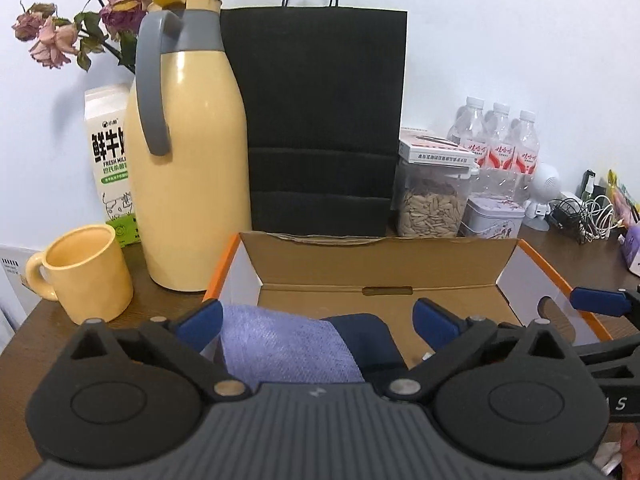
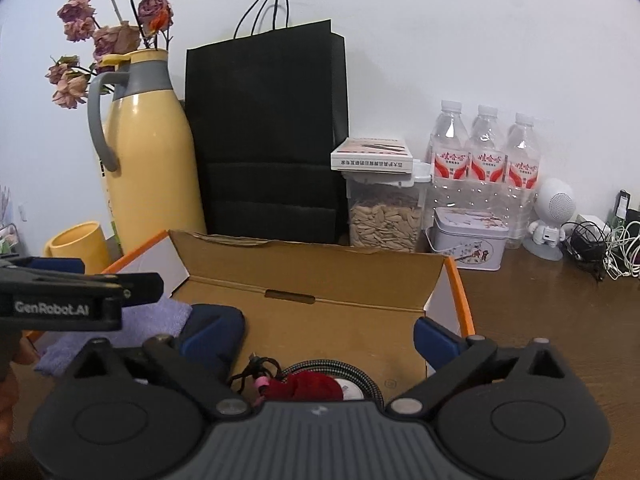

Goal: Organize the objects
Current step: 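Carry the purple bag and red rose into the box and release both, then grasp the yellow-white plush toy with the right gripper while the left approaches the white container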

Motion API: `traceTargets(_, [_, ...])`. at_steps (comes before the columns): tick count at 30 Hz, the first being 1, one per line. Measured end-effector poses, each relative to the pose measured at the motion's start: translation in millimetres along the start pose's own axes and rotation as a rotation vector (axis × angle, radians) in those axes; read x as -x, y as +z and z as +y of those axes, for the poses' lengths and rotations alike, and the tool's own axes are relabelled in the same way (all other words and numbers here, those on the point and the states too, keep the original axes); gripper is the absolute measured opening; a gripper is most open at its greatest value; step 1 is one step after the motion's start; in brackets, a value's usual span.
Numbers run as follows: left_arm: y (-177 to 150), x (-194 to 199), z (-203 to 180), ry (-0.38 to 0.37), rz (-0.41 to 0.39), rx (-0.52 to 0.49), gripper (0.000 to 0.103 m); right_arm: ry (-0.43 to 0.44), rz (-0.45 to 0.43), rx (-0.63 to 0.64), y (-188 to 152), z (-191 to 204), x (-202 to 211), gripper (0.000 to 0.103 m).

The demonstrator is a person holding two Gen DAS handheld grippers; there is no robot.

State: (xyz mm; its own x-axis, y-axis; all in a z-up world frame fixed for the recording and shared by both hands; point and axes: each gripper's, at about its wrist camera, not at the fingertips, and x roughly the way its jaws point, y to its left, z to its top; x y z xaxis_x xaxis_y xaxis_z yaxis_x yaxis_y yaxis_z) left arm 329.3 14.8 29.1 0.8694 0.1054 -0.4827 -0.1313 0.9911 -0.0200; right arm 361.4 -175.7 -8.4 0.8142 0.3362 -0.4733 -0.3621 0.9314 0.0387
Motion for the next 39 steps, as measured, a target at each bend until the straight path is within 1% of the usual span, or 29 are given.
traceTargets(6, [0.7, 2.3, -0.4, -0.008, -0.001, 0.003, 0.103, 0.0, -0.003, 0.002, 0.5, 0.8, 1.2, 0.101])
traceTargets(10, [3.3, 12.2, 1.1, -0.026, -0.015, 0.01, 0.103, -0.002, -0.018, 0.005, 3.5, 1.3, 6.9, 0.101])
traceTargets(16, [6.4, 39.4, 6.1, -0.054, -0.064, 0.018, 0.103, -0.01, -0.073, 0.012, 10.0, 1.2, 31.1, 0.102])
traceTargets(24, [0.3, 73.2, 13.4, -0.063, -0.079, 0.015, 0.103, -0.019, -0.122, 0.026, 8.9, 5.0, 65.7, 0.102])
traceTargets(32, [-19.3, 110.2, 21.7, -0.069, -0.066, -0.006, 0.103, -0.026, -0.128, 0.051, -7.5, 15.1, 103.4, 0.103])
traceTargets(39, [-44.7, 137.1, 33.0, -0.056, -0.028, -0.009, 0.103, -0.017, -0.102, 0.048, -35.6, 20.9, 134.8, 0.103])
